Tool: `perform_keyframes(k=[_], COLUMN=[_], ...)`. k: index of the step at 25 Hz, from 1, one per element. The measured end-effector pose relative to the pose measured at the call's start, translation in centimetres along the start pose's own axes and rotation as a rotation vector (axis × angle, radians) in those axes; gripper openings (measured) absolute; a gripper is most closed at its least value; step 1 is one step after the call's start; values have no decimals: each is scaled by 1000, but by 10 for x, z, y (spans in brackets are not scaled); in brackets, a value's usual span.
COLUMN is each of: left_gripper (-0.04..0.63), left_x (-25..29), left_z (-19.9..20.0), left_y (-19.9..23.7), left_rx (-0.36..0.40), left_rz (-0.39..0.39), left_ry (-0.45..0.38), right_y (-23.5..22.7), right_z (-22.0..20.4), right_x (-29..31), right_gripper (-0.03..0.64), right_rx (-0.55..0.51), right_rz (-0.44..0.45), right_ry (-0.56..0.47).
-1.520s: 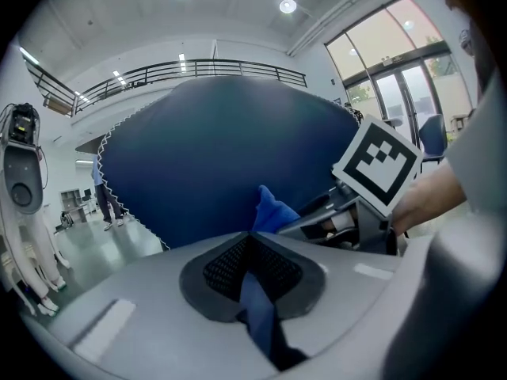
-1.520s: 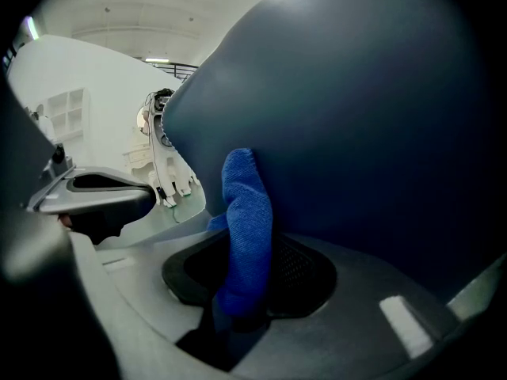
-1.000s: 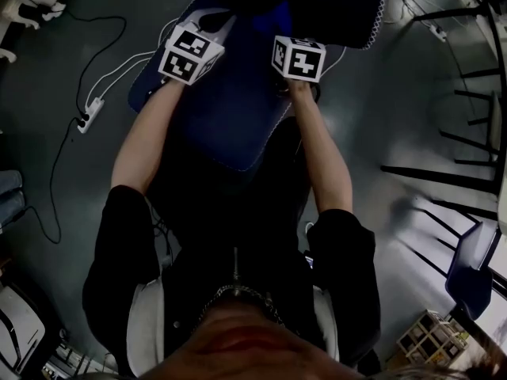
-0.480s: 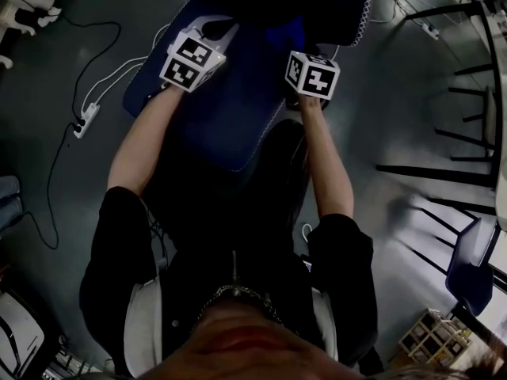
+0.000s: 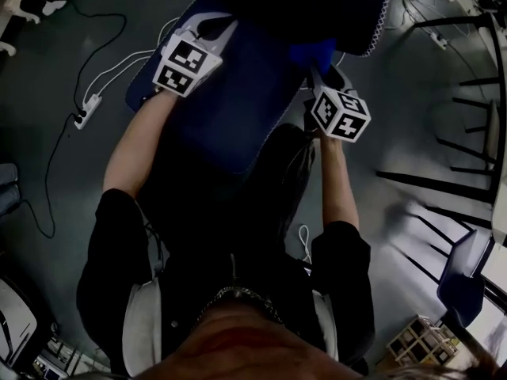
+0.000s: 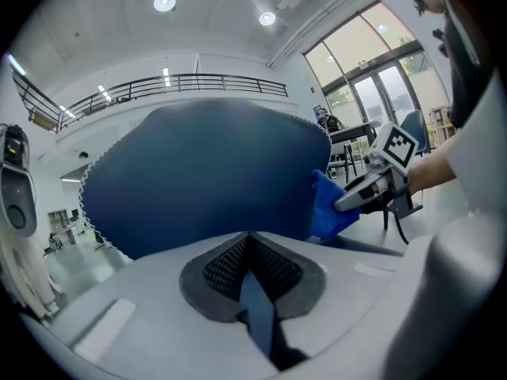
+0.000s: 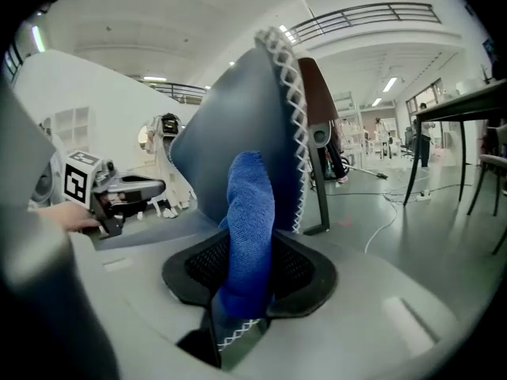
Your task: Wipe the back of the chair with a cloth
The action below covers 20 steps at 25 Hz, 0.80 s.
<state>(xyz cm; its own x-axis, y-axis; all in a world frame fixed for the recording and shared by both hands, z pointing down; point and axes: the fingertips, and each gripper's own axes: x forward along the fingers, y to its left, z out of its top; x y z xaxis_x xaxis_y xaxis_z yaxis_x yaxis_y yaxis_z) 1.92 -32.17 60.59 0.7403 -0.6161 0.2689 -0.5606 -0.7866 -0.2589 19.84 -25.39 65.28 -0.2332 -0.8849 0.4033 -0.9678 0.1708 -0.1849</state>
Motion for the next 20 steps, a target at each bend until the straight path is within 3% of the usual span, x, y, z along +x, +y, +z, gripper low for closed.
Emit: perform_keyframes(k=[4, 7, 9, 14, 20], left_gripper=[9, 9, 9, 9, 9], left_x=[-25, -44, -63, -137, -223], left_z=[17, 35, 62, 167, 283], left_y=[32, 51, 63, 103, 113], left_rx=[26, 149, 196, 145, 5], left_rz=[76, 102, 102, 122, 176], left_ry=[-66, -21, 14, 19, 7], right_y=[54, 89, 104, 153, 217], right_z=[26, 60, 87, 186, 314], right_x=[-11, -25, -39, -90, -183], right_gripper=[135, 136, 135, 133, 133], right_rx=[-78, -131, -113, -111, -306], right_rz=[102, 132, 149, 134, 86], right_ry=[-66, -92, -92, -144, -153])
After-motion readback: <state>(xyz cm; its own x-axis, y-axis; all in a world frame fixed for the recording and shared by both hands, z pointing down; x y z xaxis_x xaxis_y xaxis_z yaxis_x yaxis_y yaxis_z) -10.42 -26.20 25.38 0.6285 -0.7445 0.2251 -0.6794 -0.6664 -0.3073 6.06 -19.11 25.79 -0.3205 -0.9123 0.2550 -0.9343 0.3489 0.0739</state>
